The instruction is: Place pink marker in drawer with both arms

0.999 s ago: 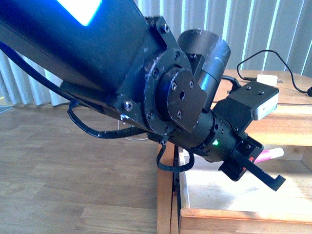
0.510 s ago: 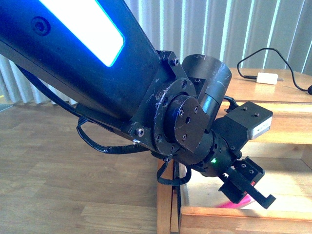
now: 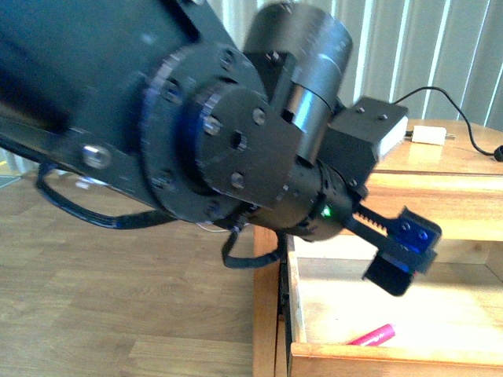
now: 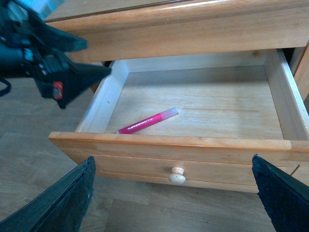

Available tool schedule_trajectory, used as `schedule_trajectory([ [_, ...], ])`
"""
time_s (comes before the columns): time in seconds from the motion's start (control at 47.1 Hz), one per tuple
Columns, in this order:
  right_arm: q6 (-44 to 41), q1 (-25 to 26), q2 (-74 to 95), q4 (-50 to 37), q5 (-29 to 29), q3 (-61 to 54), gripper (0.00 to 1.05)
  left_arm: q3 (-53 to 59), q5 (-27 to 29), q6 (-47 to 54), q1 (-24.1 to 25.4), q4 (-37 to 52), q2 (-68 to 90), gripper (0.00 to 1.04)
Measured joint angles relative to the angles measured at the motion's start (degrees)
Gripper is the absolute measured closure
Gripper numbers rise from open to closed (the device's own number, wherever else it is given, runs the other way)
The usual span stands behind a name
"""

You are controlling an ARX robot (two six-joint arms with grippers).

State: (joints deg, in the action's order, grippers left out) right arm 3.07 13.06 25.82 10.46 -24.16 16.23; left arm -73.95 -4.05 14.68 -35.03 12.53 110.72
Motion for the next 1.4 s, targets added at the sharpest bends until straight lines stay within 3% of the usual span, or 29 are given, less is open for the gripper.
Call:
schedule_trajectory([
  [0.425, 0.0, 0.0, 0.0, 0.0, 0.0, 0.0, 0.08, 20.6, 14.1, -7.3, 4.1, 8.1, -25.2, 0.06],
  [0.616, 0.0, 0.0, 0.0, 0.0, 0.0, 0.0, 0.08, 36.4, 28.2, -8.2, 6.7, 13.0, -46.5, 0.06],
  [0.786, 0.0, 0.0, 0.0, 0.0, 0.0, 0.0, 0.08, 50.3, 39.5, -10.6, 4.0, 6.6, -64.8, 0.06],
  [0.978, 0.0, 0.0, 0.0, 0.0, 0.0, 0.0, 0.08, 55.6, 47.2, -16.4, 0.8, -4.3, -77.9, 0.06],
  [1.211, 0.0, 0.0, 0.0, 0.0, 0.0, 0.0, 0.08, 57.0, 46.6, -19.1, 0.7, -5.4, -82.2, 0.07],
  [1.296, 0.0, 0.0, 0.0, 0.0, 0.0, 0.0, 0.08, 61.0, 32.2, -16.4, 6.6, -2.3, -86.9, 0.29],
  [1.403, 0.0, 0.0, 0.0, 0.0, 0.0, 0.0, 0.08, 63.4, 26.7, -15.8, 11.7, -2.8, -90.4, 0.47],
])
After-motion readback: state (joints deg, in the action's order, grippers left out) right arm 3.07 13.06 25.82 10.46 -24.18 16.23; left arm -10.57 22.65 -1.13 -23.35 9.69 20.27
